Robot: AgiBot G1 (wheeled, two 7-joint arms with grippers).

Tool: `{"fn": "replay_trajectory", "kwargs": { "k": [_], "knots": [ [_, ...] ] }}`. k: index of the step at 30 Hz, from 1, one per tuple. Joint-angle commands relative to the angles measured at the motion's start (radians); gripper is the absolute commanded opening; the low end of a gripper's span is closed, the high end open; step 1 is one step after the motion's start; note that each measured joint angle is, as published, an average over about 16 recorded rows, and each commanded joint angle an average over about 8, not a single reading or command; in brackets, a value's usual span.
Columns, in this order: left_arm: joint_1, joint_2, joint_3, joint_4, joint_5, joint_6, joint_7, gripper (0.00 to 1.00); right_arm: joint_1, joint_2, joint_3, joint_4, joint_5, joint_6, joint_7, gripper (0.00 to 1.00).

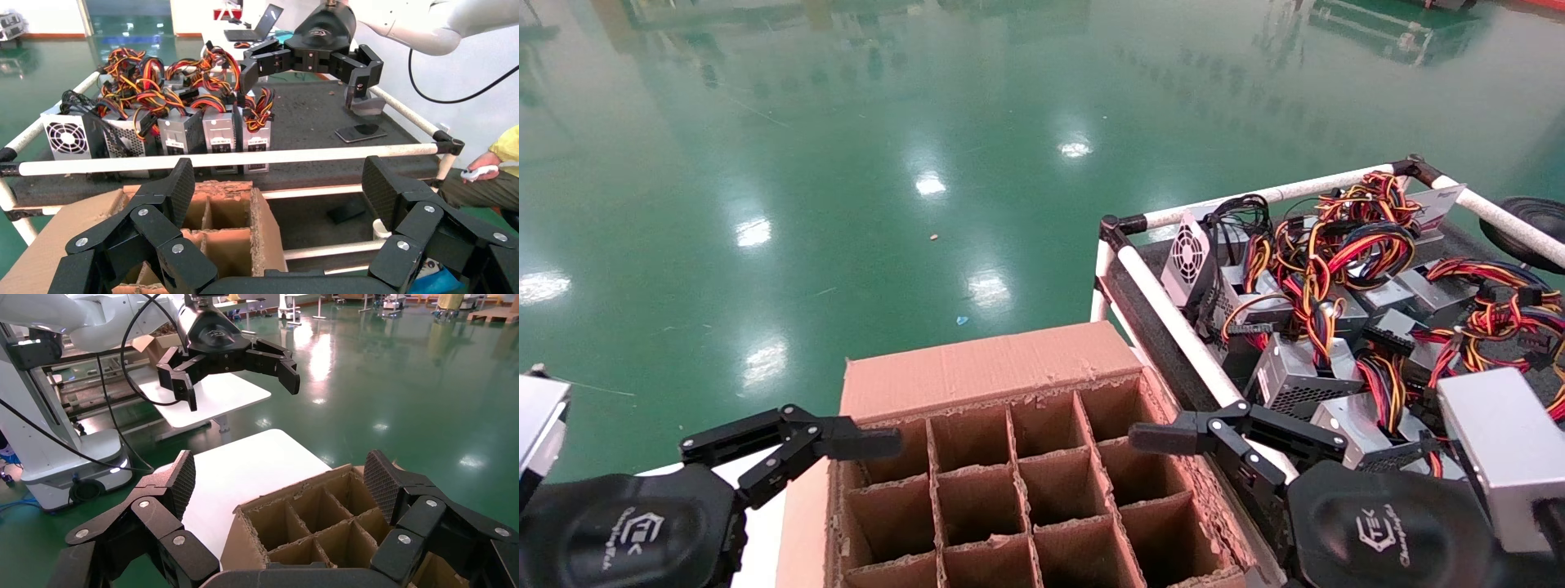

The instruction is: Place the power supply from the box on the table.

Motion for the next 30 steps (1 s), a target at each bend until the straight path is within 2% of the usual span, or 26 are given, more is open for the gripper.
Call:
{"fn": "replay_trajectory", "kwargs": {
  "k": [1, 30],
  "knots": [
    [0.0, 0.0, 0.0, 0.0, 0.0, 0.0, 0.0, 1.0, 0.0, 0.0, 0.0, 0.0, 0.0, 0.0, 0.0, 1.0],
    [0.0, 0.0, 0.0, 0.0, 0.0, 0.0, 0.0, 1.0, 0.001, 0.0, 0.0, -0.002, -0.001, 0.001, 0.0, 1.0]
  ]
}}
